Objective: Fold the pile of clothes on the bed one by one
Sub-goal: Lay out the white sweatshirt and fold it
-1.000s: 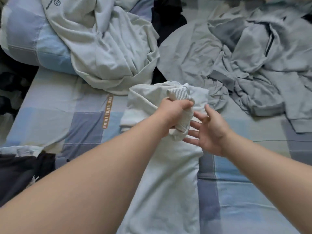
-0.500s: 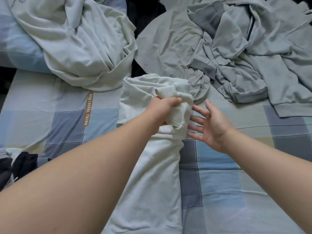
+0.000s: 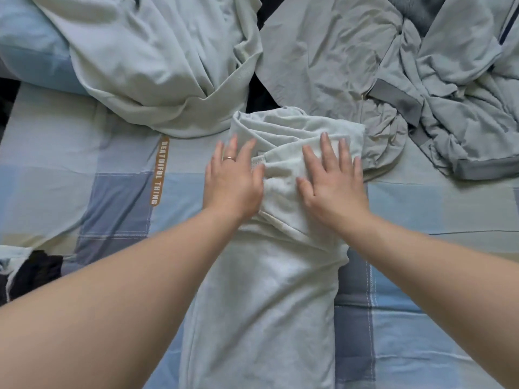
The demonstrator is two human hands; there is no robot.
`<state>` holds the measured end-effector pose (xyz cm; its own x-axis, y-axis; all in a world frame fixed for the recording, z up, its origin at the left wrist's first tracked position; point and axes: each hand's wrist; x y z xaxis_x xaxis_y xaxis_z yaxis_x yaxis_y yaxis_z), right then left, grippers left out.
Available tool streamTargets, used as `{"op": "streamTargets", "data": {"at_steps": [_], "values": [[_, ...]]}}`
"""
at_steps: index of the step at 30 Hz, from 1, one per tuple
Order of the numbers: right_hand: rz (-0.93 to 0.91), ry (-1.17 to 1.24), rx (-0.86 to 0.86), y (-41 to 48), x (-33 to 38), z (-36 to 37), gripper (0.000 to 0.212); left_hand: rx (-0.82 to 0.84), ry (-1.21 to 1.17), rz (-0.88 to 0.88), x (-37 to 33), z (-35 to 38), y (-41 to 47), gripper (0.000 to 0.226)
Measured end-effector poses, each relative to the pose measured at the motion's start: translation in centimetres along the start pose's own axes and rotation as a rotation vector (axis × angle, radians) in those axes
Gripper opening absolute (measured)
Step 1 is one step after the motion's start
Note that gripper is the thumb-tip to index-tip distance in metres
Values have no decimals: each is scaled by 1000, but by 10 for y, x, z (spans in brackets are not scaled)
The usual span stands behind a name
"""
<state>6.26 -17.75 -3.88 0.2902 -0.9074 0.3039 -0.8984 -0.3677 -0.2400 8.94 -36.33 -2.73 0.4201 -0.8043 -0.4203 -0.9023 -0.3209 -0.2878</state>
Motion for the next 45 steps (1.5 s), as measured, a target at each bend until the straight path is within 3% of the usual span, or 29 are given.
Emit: {"op": "streamTargets", "data": {"at_steps": [5, 11, 13, 22, 29, 32, 34, 38, 45], "values": [[45, -135, 31, 33, -22, 59, 72, 233, 293, 193, 21, 67, 41, 64], [-52, -129, -211, 47, -41, 107, 77, -69, 355, 324, 59, 123, 61, 69], [-74, -123, -246, 51, -47, 110, 77, -103, 335, 360, 60, 128, 65, 68], [-49, -121, -208, 51, -44, 105, 77, -98, 300, 340, 57, 127, 67, 66], [33, -202, -118, 45, -32, 94, 75, -82, 273, 204, 50, 126, 50, 59], [58, -142, -90, 19, -26, 97, 71, -41, 154, 126, 56, 135, 2, 60], [53, -131, -59, -12, -21, 106, 71, 5, 198, 119, 73, 139, -44, 65], [2, -166, -9, -86, -6, 133, 72, 86, 364, 134, 111, 144, -114, 68], [109, -174, 3, -220, 29, 201, 65, 120, 342, 246, 150, 146, -177, 66]]}}
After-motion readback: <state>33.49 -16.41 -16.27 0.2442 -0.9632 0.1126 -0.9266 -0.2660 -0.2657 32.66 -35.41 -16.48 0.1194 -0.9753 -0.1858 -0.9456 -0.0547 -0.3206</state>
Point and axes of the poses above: each hand's wrist, its own y-axis towards the middle knuckle, its own z-axis out of the palm, x = y × z, and after that the axes turned 6 degrees about -z, right-handed
